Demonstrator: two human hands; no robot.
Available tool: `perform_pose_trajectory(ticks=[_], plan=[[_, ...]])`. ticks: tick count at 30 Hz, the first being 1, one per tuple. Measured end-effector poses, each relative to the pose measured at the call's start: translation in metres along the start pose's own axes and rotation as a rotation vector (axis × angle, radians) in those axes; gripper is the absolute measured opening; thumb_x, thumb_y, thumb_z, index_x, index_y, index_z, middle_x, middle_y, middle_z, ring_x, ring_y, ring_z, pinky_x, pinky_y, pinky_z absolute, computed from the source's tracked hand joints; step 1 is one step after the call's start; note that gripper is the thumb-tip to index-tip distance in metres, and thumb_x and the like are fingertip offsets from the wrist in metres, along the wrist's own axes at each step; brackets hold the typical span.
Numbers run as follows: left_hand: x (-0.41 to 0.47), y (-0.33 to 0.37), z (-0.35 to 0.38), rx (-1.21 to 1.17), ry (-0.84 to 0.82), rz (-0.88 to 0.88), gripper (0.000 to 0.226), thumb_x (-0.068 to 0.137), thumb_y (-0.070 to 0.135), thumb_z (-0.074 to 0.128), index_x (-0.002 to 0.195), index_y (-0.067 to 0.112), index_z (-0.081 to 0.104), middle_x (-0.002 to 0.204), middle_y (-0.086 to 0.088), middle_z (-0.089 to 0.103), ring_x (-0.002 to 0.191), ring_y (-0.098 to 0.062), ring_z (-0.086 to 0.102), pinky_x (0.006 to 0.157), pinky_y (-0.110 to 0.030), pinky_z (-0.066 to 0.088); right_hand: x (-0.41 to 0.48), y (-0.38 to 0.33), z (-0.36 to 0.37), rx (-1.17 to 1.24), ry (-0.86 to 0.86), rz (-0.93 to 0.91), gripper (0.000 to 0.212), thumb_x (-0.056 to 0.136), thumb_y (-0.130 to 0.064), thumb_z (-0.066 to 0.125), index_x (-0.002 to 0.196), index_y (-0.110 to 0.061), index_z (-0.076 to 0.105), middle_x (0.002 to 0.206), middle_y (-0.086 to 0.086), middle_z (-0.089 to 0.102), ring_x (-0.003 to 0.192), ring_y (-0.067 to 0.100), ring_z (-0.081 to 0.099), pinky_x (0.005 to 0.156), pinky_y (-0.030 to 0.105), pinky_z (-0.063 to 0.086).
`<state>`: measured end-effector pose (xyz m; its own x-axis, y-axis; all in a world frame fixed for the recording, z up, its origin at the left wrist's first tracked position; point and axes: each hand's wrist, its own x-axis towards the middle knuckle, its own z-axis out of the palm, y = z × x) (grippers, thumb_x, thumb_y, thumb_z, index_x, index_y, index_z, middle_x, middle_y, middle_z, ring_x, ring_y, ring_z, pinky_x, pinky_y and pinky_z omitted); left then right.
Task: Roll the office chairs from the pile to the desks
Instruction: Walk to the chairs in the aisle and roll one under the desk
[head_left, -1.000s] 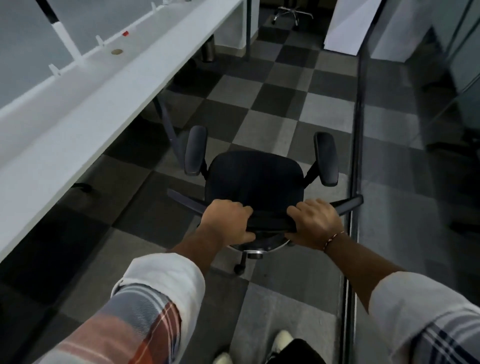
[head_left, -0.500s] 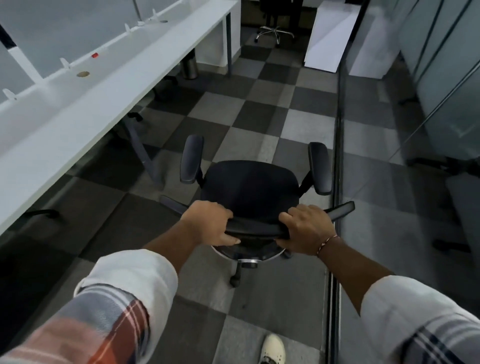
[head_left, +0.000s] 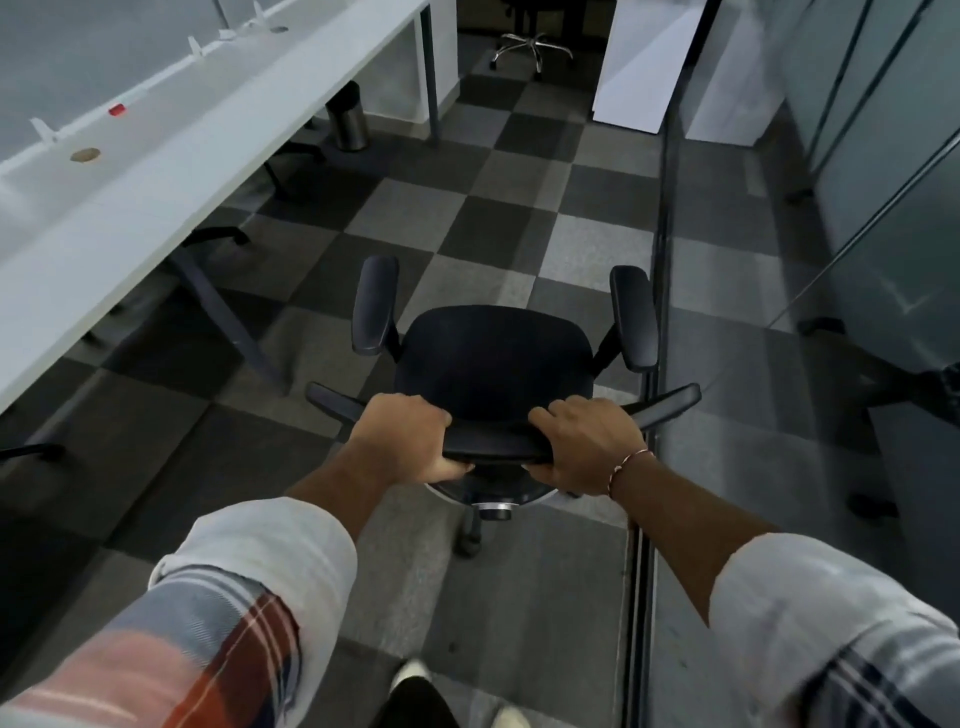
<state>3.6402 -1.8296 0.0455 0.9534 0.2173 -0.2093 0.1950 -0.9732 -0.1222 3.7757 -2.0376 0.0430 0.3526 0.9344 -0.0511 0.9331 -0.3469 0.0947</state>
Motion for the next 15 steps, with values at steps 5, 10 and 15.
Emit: perform_pose_trajectory(ticks=[5,10,15], plan=[[0.053,-0.003,-0.006,-0.03,0.051,0.015,0.059,0.075,0.084,0.047,0.09,0.029,0.063,0.077,0.01,0.063,0.074,-0.014,0.062,0.063,-0.03,0.043,0.028,0.045,0.001,-0.011,-0.029,-0.013,0.047,0.086,-0.063,0.053,0.109,-0.022,0.057,0.089,0.001,0.06,0.078,0.02,0.057,0.065,0.03,0.035],[0.126,-0.002,-0.024,-0.068,0.097,0.063,0.055,0.078,0.08,0.051,0.084,0.026,0.06,0.075,0.008,0.06,0.07,-0.016,0.059,0.061,-0.03,0.039,0.069,0.107,-0.003,-0.013,-0.1,0.087,0.047,0.084,-0.067,0.053,0.105,-0.025,0.058,0.091,-0.003,0.059,0.084,0.018,0.056,0.068,0.031,0.043],[0.214,0.001,-0.042,-0.133,0.094,0.083,0.049,0.079,0.074,0.057,0.085,0.026,0.057,0.078,0.007,0.061,0.072,-0.016,0.06,0.063,-0.031,0.043,0.127,0.167,-0.001,0.004,-0.201,0.195,0.05,0.079,-0.067,0.058,0.106,-0.025,0.06,0.099,-0.001,0.06,0.093,0.021,0.059,0.076,0.034,0.046]])
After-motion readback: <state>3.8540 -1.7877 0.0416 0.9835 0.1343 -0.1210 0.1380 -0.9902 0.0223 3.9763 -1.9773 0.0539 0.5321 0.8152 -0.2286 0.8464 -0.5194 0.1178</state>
